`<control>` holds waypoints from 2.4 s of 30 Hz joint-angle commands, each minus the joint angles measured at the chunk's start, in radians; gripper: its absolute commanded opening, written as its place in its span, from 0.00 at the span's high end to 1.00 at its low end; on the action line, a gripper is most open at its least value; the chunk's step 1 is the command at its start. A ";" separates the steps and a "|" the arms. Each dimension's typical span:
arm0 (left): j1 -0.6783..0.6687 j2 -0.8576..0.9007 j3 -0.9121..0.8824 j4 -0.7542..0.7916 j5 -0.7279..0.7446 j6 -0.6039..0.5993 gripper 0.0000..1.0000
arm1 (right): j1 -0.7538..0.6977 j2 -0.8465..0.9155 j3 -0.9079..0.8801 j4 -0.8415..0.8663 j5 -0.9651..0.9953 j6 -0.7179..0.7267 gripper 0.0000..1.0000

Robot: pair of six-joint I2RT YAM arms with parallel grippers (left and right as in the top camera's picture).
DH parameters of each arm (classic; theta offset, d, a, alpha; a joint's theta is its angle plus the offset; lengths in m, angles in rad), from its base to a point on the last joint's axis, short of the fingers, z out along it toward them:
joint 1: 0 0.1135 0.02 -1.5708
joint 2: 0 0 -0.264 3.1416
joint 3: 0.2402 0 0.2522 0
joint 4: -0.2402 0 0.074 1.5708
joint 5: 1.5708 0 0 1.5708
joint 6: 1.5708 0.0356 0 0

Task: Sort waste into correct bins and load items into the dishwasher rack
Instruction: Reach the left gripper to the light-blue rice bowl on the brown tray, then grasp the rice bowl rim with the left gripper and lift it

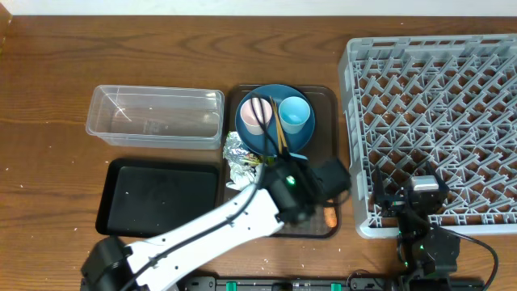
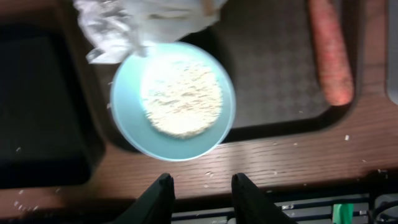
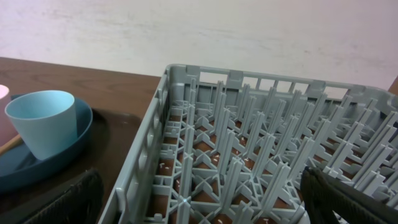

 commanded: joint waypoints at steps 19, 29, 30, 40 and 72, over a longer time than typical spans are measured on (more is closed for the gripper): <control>-0.064 0.186 -0.006 0.092 -0.020 -0.058 0.63 | -0.011 -0.003 -0.001 -0.004 0.010 -0.006 0.01; -0.064 0.191 -0.110 0.189 -0.083 -0.083 0.63 | -0.011 -0.003 -0.001 -0.004 0.010 -0.006 0.01; -0.064 0.191 -0.126 0.200 -0.093 -0.084 0.62 | -0.011 -0.003 -0.001 -0.004 0.010 -0.006 0.01; -0.064 0.191 -0.241 0.362 -0.118 -0.084 0.62 | -0.011 -0.003 -0.001 -0.004 0.010 -0.006 0.01; -0.064 0.191 -0.332 0.460 -0.169 -0.103 0.93 | -0.011 -0.003 -0.001 -0.004 0.010 -0.006 0.01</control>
